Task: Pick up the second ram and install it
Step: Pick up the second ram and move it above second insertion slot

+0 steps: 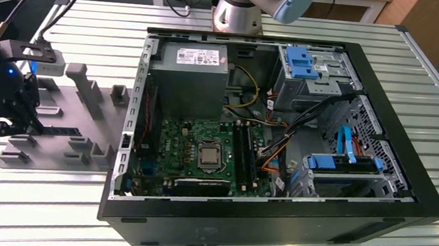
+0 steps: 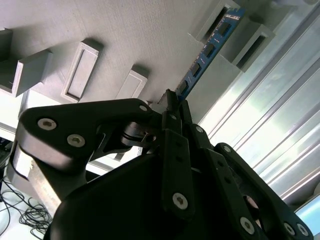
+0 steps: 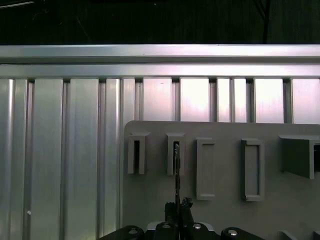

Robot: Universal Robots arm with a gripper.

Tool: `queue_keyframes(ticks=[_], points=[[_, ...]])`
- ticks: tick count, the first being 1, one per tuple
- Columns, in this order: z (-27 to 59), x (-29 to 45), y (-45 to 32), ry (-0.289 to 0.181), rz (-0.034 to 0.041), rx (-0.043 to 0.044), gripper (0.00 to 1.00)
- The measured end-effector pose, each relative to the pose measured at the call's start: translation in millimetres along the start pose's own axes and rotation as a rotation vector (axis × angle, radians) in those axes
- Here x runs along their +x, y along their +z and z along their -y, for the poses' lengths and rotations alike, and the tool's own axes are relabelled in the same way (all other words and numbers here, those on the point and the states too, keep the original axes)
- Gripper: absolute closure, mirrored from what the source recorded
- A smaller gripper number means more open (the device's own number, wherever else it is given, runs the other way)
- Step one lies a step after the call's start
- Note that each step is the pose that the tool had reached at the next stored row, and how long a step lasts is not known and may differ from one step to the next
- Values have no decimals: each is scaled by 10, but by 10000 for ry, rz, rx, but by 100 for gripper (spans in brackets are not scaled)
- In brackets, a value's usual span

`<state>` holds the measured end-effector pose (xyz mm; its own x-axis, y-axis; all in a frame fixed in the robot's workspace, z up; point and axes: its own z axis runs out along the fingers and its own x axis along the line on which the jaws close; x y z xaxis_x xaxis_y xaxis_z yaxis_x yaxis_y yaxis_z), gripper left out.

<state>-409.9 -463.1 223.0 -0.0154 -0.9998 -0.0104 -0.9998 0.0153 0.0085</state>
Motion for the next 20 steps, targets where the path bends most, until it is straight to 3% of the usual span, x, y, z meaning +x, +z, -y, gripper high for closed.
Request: queue_keyframes(ticks=[20], points=[[-1, -2, -156, 0, 3, 4, 86]])
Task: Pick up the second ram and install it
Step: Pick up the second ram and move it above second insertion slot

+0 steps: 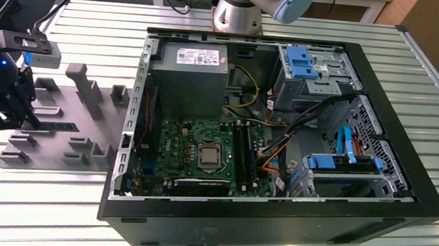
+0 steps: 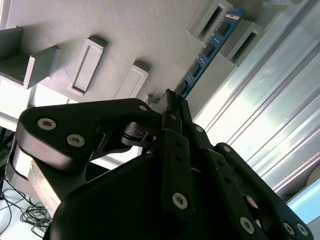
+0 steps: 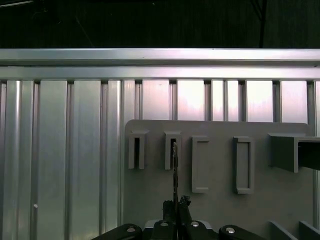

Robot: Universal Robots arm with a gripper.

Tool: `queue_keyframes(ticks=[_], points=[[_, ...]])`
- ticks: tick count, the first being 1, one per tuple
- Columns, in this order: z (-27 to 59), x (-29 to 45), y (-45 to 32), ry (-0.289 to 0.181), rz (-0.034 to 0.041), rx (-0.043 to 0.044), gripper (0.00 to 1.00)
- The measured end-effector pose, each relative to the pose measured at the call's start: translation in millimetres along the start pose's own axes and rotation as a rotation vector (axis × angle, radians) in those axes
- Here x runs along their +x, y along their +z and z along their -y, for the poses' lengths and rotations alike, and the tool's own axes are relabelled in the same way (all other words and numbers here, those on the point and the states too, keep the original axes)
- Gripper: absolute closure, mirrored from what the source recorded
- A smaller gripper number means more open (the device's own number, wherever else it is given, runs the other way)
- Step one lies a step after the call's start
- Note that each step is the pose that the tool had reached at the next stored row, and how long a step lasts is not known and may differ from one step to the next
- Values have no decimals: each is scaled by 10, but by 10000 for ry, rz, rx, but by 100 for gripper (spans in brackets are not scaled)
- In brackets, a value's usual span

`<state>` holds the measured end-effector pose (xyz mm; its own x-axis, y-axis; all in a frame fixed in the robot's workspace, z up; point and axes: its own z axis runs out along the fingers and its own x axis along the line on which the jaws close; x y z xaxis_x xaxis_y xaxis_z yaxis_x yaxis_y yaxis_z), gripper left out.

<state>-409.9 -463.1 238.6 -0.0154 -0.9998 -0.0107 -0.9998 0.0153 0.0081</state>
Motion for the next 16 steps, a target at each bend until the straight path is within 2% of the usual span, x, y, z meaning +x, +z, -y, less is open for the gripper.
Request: queue_keyframes(ticks=[16], points=[[-1, 0, -35, 0, -2, -2, 86]])
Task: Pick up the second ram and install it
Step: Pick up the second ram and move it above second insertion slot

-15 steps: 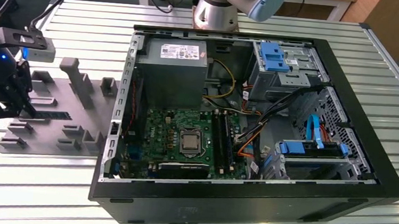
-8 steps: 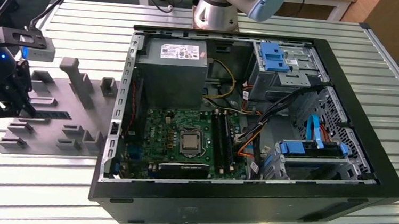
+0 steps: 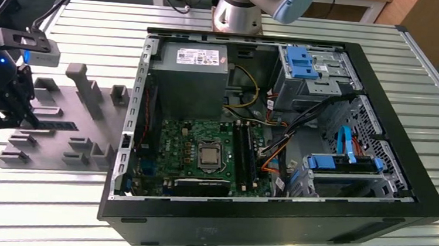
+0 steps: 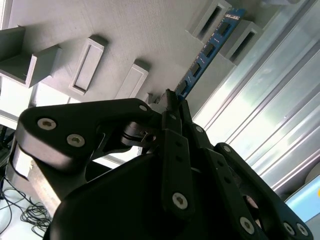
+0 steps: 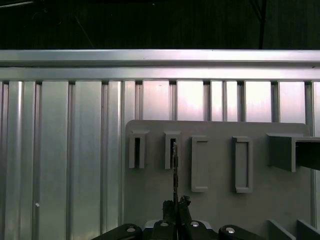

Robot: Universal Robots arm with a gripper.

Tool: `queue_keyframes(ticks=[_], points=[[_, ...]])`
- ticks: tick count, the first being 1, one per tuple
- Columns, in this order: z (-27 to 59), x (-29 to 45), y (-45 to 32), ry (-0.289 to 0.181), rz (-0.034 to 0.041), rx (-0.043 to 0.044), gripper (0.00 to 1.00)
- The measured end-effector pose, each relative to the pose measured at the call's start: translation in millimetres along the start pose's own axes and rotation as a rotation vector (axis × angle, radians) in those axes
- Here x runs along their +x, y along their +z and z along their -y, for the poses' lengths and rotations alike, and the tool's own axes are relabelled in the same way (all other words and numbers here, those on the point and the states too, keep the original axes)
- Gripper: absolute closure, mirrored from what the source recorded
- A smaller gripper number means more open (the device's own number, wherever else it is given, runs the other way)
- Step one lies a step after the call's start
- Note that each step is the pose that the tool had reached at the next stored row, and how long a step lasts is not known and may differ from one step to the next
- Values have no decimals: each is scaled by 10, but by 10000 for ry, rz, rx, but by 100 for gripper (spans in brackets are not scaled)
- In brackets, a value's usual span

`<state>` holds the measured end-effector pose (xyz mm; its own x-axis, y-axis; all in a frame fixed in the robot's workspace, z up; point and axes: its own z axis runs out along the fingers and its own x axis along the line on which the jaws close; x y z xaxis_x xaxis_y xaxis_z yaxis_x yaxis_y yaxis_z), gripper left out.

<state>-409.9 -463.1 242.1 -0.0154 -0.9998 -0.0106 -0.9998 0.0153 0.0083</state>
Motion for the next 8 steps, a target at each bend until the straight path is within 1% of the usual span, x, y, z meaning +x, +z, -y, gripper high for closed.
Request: queue_keyframes(ticks=[8], points=[[0, 0, -32, 0, -1, -1, 86]])
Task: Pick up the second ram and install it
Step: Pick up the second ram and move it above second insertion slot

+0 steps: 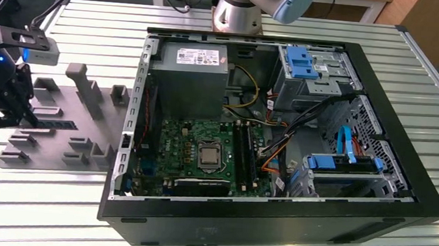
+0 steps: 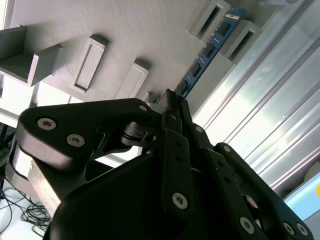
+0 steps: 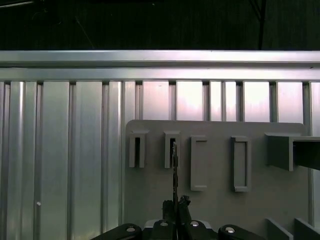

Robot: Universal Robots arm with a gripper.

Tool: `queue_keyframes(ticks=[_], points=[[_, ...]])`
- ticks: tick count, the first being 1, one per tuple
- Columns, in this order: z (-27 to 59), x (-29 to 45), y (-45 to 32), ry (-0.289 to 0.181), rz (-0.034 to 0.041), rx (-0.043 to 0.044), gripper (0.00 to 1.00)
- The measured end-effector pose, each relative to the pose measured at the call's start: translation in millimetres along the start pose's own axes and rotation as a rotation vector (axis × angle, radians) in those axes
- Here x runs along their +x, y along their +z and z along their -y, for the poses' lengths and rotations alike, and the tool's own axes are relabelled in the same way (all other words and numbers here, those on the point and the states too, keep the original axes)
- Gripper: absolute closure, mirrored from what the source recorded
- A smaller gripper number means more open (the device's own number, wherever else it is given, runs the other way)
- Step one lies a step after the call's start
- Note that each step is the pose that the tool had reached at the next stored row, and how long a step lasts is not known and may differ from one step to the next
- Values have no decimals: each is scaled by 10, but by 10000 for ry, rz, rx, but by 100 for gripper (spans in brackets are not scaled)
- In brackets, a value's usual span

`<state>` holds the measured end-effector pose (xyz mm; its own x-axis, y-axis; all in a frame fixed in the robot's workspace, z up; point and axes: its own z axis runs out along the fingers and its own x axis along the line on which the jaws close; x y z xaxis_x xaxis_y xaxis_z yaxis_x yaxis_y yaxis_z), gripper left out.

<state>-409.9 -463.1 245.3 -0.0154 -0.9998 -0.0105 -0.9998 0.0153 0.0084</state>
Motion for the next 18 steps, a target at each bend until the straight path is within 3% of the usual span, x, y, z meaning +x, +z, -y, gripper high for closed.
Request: queue_keyframes(ticks=[18], points=[[-1, -1, -78, 0, 0, 0, 86]])
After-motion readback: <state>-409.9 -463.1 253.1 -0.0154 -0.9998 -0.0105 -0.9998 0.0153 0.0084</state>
